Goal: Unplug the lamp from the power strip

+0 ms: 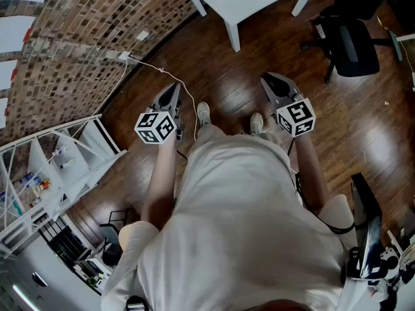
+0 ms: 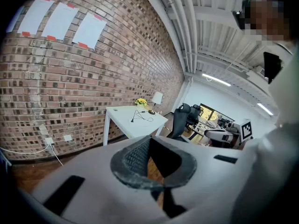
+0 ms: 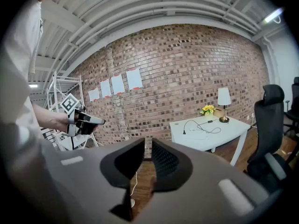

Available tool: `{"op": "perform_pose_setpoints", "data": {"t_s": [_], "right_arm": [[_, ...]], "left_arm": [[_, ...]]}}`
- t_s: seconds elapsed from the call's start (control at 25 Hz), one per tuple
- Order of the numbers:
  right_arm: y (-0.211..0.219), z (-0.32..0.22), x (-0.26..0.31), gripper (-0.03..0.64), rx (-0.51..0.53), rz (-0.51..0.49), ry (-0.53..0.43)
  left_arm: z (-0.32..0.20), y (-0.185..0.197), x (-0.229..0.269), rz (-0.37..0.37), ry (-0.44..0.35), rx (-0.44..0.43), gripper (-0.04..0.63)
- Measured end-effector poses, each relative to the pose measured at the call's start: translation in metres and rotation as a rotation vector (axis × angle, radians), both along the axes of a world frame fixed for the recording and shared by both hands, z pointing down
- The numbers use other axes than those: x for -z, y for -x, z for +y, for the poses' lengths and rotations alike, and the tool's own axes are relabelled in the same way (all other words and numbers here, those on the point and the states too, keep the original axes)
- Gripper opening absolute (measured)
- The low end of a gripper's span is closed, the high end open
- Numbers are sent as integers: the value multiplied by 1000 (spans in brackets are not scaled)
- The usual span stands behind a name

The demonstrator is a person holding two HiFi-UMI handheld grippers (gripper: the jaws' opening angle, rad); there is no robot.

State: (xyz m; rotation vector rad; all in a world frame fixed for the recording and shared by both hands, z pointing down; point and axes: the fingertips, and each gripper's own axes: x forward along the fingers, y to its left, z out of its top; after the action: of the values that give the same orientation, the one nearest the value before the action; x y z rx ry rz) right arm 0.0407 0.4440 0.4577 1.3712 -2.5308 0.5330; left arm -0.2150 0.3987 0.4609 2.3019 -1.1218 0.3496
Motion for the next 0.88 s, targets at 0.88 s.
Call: {"op": "perform_pose_setpoints", "data": {"t_s": [0.88], "right_arm": [[161,-88,10,31,-392,80,-6]], "left_arm": [[-129,106,-14,68,-36,-458,2]]}}
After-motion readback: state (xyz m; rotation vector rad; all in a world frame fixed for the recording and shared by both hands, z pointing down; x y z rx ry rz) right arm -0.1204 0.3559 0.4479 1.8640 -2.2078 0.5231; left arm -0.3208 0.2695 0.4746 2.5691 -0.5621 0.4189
